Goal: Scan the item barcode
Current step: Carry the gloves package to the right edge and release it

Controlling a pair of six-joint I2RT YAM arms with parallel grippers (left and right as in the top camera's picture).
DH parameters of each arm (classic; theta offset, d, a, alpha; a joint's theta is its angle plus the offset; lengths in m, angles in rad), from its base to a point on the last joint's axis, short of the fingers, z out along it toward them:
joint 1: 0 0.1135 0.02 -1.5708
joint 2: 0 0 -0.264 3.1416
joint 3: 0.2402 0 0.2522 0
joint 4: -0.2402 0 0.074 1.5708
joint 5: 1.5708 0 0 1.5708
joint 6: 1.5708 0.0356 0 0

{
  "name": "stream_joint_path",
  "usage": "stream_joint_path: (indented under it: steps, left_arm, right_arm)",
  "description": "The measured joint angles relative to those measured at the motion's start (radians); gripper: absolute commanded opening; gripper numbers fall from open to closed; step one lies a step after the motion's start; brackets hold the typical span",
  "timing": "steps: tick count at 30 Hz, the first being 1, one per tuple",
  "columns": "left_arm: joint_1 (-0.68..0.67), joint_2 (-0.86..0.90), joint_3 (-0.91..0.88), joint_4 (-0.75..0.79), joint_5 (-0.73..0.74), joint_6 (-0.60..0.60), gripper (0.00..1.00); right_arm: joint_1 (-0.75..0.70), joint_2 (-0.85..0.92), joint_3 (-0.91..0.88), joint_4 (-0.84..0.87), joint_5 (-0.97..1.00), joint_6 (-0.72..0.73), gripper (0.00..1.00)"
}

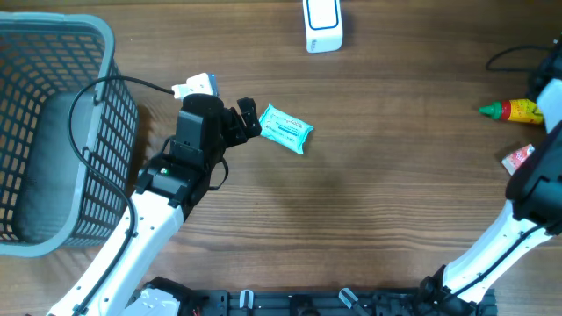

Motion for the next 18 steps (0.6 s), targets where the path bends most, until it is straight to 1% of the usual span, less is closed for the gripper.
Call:
stream_joint_path:
  steps: [5,8,11,16,18]
  left_arm:
    - [0.0,0.0,0.0,0.0,0.0,0.0,1.0]
    - [0.0,0.0,0.0,0.0,0.0,0.0,1.0]
    - [0.0,0.0,0.0,0.0,0.0,0.0,1.0]
    - [0.0,0.0,0.0,0.0,0.0,0.0,1.0]
    - [0.0,0.0,0.0,0.0,0.0,0.0,1.0]
  right_arm:
    - [-0.024,0.0,0.0,-0.015,-0.072,0.117,0.33]
    - [-0.022,0.0,0.0,-0.015,-0.09,0.156,0.4]
    - [-0.021,0.0,0.0,-0.016,-0.108,0.204,0.49]
    - [-0.022,-0.027,0.0,-0.039,-0.178,0.275,0.49]
    - [-0.021,-0.063,0.0,-0.052,-0.228,0.303,0.5]
